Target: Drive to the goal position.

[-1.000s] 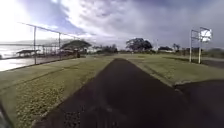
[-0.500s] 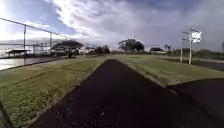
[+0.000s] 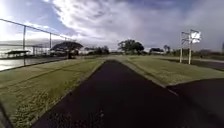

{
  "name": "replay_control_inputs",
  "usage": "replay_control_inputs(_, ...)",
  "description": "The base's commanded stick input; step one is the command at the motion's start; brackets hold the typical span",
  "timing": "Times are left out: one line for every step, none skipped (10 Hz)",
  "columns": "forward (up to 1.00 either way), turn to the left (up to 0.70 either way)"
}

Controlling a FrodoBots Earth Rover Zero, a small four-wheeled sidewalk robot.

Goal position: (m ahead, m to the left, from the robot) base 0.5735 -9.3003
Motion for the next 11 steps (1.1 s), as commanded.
replay_control_inputs(0.0,-0.7)
replay_control_inputs(0.0,-0.7)
replay_control_inputs(0.0,-0.7)
replay_control_inputs(0.0,-0.7)
replay_control_inputs(0.0,-0.7)
replay_control_inputs(0.0,-0.7)
replay_control_inputs(0.0,-0.7)
replay_control_inputs(0.0,-0.7)
replay_control_inputs(0.0,-0.7)
replay_control_inputs(0.0,-0.7)
replay_control_inputs(0.0,-0.7)
